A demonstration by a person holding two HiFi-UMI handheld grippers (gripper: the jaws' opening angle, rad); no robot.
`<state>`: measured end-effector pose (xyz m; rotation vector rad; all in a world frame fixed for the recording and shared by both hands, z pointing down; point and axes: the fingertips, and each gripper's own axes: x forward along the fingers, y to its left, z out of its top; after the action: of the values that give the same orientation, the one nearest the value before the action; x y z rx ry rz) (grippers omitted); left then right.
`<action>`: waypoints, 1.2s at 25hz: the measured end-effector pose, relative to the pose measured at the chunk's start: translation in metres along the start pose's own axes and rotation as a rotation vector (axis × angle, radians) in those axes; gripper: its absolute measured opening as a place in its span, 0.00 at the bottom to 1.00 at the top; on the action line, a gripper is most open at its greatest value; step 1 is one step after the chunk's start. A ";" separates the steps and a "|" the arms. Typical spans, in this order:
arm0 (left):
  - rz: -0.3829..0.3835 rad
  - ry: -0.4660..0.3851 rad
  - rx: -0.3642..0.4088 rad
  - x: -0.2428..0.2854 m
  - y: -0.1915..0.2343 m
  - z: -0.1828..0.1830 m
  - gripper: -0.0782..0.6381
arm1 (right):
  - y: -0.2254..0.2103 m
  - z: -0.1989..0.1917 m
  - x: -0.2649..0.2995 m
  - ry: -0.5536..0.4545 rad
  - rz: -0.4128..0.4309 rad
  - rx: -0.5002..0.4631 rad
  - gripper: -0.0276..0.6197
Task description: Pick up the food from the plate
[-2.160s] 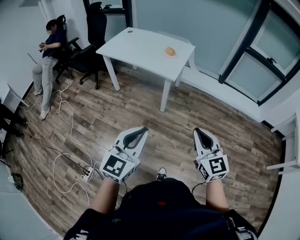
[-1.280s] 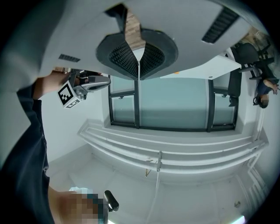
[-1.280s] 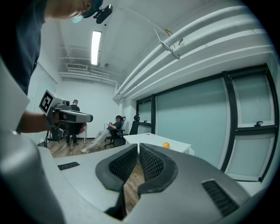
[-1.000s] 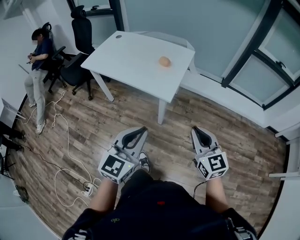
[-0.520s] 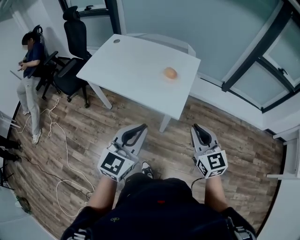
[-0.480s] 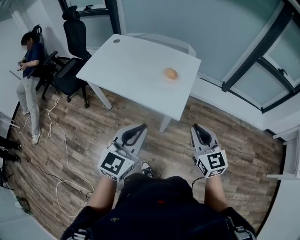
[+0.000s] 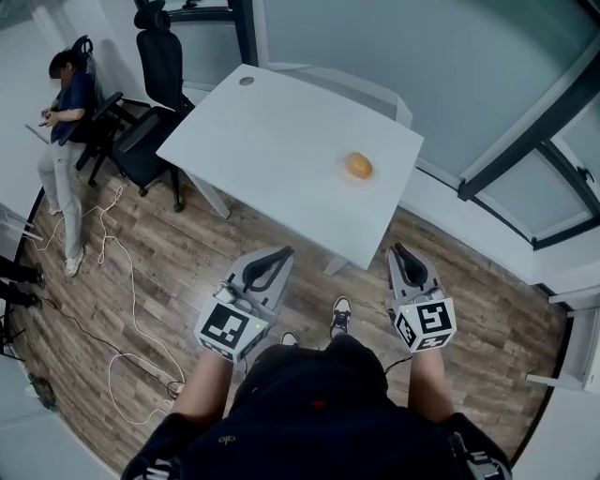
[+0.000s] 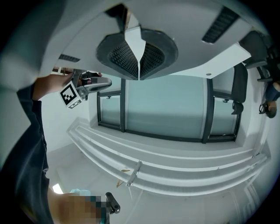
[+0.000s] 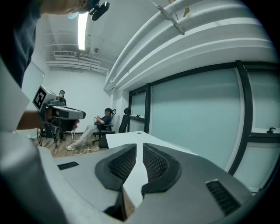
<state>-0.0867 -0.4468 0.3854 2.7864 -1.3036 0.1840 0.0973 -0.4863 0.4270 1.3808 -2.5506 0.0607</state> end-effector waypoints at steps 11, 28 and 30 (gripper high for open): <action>0.215 0.075 -0.096 0.117 0.052 -0.009 0.15 | -0.124 -0.016 0.156 0.035 0.150 -0.131 0.10; 0.436 0.267 -0.239 0.136 0.086 -0.095 0.15 | -0.157 -0.194 0.377 0.446 0.295 -0.223 0.61; 0.449 0.268 -0.249 0.134 0.089 -0.099 0.15 | -0.157 -0.203 0.385 0.484 0.284 -0.234 0.61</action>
<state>-0.0783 -0.5955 0.5018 2.1473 -1.7182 0.3702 0.0640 -0.8586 0.7004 0.7934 -2.2345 0.1243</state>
